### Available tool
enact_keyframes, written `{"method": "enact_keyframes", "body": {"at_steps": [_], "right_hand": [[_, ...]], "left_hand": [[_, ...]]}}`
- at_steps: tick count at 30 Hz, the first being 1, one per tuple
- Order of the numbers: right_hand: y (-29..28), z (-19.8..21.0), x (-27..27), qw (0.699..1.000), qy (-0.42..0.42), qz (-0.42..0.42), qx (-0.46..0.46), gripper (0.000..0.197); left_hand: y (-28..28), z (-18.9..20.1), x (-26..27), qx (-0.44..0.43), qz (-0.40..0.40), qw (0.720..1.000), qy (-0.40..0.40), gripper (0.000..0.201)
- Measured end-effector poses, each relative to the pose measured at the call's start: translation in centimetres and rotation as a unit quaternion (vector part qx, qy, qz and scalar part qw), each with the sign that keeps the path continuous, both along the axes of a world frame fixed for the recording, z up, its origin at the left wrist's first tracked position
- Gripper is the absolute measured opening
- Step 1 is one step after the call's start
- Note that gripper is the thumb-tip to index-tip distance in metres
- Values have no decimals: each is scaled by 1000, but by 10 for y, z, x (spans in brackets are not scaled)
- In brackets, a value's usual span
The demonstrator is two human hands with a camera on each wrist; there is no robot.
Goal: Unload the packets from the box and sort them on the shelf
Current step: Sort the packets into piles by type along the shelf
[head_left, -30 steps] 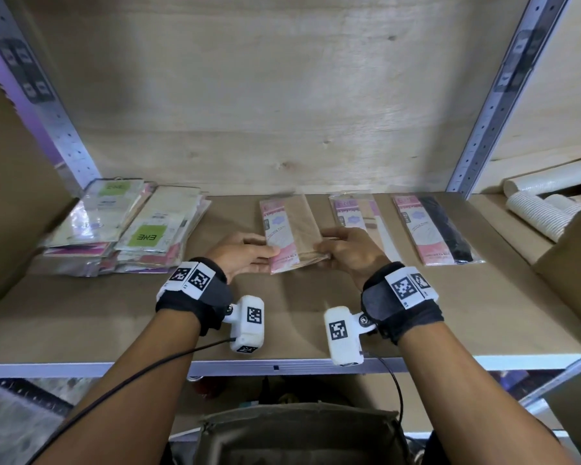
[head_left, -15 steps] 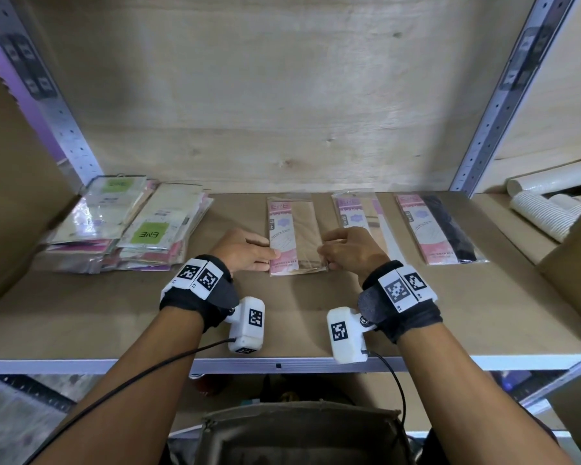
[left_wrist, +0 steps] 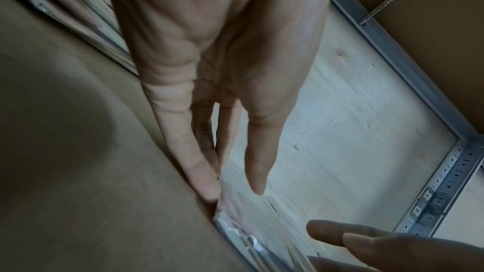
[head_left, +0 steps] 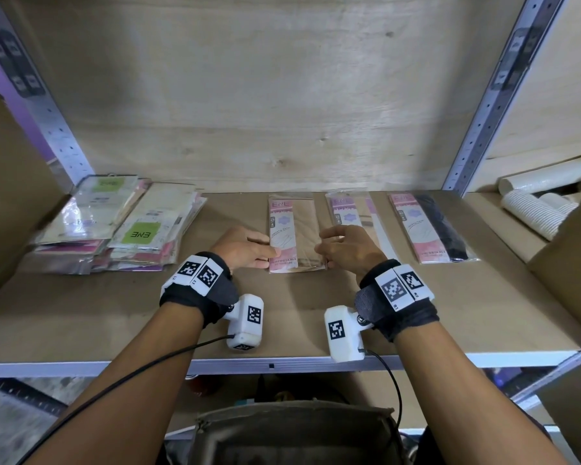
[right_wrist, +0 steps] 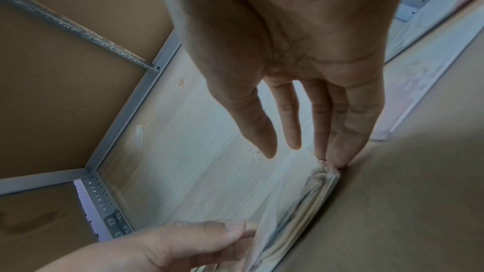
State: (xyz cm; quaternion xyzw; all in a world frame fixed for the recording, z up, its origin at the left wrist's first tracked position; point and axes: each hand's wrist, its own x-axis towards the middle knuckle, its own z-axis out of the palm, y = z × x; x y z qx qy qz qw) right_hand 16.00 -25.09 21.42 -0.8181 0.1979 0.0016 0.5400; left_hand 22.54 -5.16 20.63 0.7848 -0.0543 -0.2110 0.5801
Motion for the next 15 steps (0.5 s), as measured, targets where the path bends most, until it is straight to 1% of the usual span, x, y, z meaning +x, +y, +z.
{"method": "enact_keyframes", "body": {"at_steps": [5, 9, 12, 15], "right_hand": [[-3, 4, -1, 999, -10, -3, -31, 35], [-2, 16, -5, 998, -63, -15, -27, 26], [9, 23, -9, 996, -89, 21, 13, 19], [34, 27, -5, 994, -83, 63, 42, 14]], "left_hand": [[2, 2, 1, 10, 3, 1000, -1, 48], [15, 8, 3, 7, 52, 998, -16, 51], [35, 14, 5, 0, 78, 996, -39, 47], [64, 23, 10, -14, 119, 991, -59, 33]]}}
